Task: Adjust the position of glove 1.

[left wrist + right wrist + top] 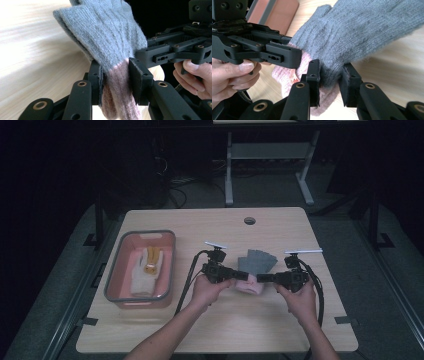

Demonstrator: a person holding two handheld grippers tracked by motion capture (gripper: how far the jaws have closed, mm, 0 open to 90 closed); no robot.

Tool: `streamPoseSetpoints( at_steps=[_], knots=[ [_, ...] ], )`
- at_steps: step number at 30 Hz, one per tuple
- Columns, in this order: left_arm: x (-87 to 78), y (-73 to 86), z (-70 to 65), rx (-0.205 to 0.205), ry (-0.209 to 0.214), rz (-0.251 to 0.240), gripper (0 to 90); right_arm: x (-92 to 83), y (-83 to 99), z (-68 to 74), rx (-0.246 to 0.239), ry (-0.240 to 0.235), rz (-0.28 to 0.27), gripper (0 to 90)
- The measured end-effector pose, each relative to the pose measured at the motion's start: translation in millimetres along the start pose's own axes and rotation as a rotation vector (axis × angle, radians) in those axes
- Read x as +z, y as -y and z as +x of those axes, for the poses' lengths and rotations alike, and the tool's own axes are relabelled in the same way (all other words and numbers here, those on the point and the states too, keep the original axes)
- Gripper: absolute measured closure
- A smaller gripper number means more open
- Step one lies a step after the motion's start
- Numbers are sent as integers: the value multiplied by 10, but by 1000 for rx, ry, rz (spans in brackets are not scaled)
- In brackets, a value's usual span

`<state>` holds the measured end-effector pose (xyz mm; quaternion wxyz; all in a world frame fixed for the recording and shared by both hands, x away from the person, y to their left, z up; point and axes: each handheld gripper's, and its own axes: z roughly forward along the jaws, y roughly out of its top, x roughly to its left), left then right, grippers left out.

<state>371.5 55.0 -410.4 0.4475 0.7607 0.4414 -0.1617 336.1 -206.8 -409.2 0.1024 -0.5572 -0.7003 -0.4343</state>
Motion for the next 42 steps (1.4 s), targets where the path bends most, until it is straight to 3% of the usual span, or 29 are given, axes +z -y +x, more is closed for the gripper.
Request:
streamPoseSetpoints(
  at_steps=[11,42],
  knots=[
    [-378,-2,91,-4,-17,-46,655,178,-195,291,-58,-16,23,717],
    [-1051,-43,265,-18,-59,-140,654,539,-607,813,-150,-77,61,717]
  ],
)
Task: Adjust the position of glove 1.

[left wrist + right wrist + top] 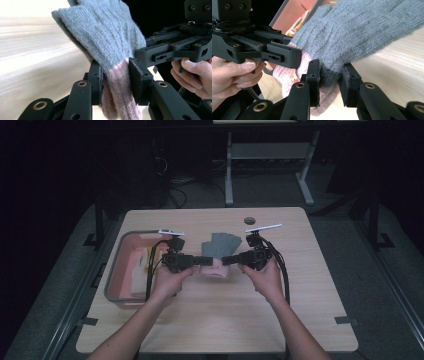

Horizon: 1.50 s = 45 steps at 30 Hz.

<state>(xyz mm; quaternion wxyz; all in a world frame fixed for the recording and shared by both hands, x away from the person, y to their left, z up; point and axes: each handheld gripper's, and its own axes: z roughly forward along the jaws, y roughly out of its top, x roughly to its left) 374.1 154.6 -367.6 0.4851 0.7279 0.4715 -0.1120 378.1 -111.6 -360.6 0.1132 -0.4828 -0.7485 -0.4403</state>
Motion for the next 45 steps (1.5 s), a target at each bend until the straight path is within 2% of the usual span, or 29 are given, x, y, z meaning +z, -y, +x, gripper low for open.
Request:
streamPoseSetpoints(
  at_steps=[8,15,33,43,45],
  knots=[
    [-144,5,59,-12,-9,-24,655,100,-91,94,-8,-11,10,716],
    [-258,12,103,-11,-18,-39,655,187,-158,167,-44,-16,21,716],
    [-567,-2,234,-18,-51,-73,655,424,-339,355,-62,-45,42,716],
    [-794,25,346,-36,-74,-97,656,632,-445,490,-86,-71,54,715],
    [-842,30,360,-50,-79,-105,656,666,-467,518,-89,-77,55,716]
  ],
)
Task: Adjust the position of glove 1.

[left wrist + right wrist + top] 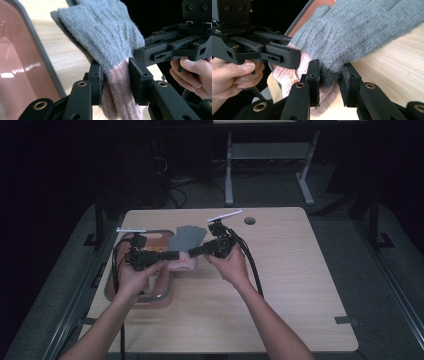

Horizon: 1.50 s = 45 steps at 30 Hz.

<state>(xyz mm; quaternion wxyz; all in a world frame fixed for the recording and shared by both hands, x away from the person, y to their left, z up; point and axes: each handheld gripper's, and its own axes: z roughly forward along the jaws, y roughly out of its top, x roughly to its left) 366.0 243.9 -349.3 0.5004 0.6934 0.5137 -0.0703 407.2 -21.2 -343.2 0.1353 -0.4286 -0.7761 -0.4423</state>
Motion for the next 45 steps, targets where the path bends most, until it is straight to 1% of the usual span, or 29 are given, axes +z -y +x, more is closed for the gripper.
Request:
streamPoseSetpoints(
  at_steps=[5,8,11,16,20,22,26,30,38,45],
  knots=[
    [-91,2,47,-1,-11,-7,656,88,-57,57,-13,-8,11,715],
    [-136,16,88,-9,-9,-7,657,134,-77,89,-19,-13,19,715],
    [-178,24,116,-15,-17,-10,658,181,-89,112,-25,-15,25,715],
    [-244,18,158,-17,-20,-12,659,250,-113,136,-24,-29,22,715],
    [-301,17,198,-22,-18,-18,668,289,-142,172,-32,-38,23,714],
    [-325,17,213,-24,-20,-16,673,316,-151,184,-27,-44,20,714],
    [-356,23,235,-20,-28,-19,679,358,-164,195,-24,-48,25,714],
    [-399,24,265,-25,-31,-25,681,398,-188,214,-25,-51,30,714],
    [-512,15,322,-27,-36,-38,683,493,-271,294,-40,-62,37,712],
    [-633,38,435,-29,-49,-48,685,629,-325,363,-42,-68,56,712]
  ],
)
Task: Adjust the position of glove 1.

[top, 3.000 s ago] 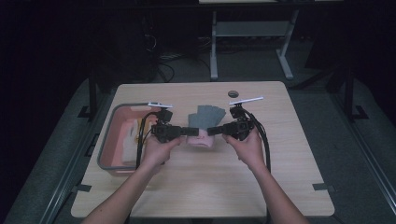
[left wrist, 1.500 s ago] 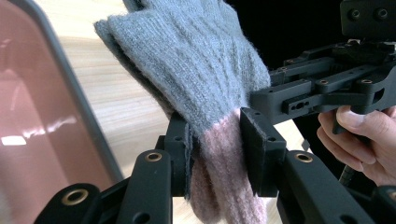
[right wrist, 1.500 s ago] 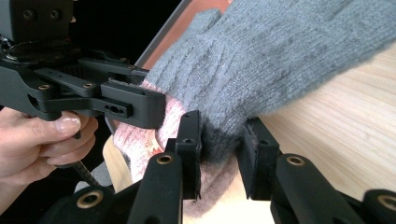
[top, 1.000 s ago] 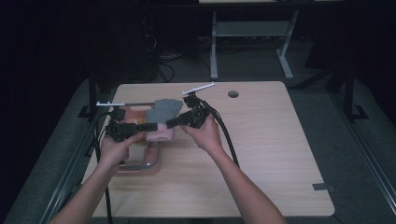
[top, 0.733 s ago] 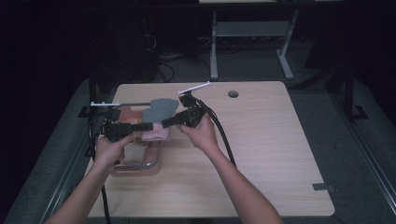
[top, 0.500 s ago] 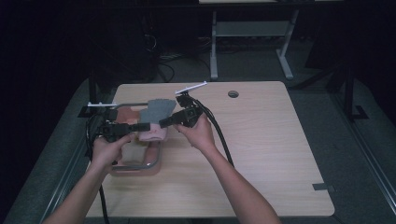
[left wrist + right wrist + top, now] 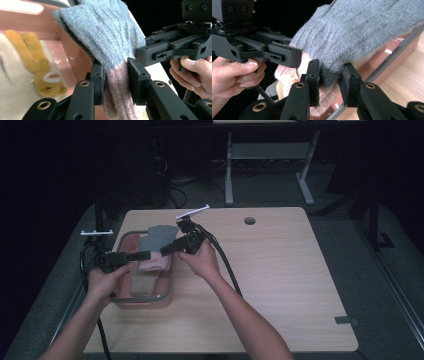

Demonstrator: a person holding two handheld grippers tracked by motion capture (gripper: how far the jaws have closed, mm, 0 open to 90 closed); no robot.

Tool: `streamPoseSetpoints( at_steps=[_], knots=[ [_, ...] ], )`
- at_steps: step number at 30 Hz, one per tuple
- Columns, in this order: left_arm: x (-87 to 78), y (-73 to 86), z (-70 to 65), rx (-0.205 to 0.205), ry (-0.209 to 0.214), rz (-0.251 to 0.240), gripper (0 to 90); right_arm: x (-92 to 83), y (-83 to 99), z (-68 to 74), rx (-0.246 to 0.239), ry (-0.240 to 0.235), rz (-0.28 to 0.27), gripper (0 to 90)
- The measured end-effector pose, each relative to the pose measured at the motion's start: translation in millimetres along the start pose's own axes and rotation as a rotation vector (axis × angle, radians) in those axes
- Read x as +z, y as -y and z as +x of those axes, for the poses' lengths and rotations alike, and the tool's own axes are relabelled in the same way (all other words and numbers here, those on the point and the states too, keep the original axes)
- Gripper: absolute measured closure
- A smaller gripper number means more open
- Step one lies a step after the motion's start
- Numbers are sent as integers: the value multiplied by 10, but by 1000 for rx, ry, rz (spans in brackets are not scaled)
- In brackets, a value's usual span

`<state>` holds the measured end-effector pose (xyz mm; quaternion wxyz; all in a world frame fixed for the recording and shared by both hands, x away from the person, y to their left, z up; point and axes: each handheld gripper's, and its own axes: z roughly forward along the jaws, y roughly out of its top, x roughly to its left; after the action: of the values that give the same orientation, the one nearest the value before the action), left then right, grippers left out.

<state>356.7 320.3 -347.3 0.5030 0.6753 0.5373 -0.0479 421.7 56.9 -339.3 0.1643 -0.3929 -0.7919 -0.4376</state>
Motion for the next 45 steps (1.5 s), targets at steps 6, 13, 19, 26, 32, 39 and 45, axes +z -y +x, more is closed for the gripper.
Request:
streamPoseSetpoints(
  at_steps=[6,13,19,26,32,39,45],
  knots=[
    [-59,18,81,-14,-13,4,684,112,-32,13,-6,-6,11,711],
    [-91,49,180,-35,-31,11,685,249,-43,10,-1,-10,32,710],
    [-114,68,252,-43,-46,17,686,367,-55,-1,6,-8,45,708],
    [-148,121,328,-57,-66,25,687,475,-53,-1,7,-16,69,708],
    [-162,172,393,-70,-82,33,687,576,-50,-3,7,-7,97,706],
    [-157,211,437,-83,-84,36,687,633,-46,-13,7,-2,115,703],
    [-140,238,463,-85,-86,41,687,646,-42,-30,15,0,129,691]
  ],
)
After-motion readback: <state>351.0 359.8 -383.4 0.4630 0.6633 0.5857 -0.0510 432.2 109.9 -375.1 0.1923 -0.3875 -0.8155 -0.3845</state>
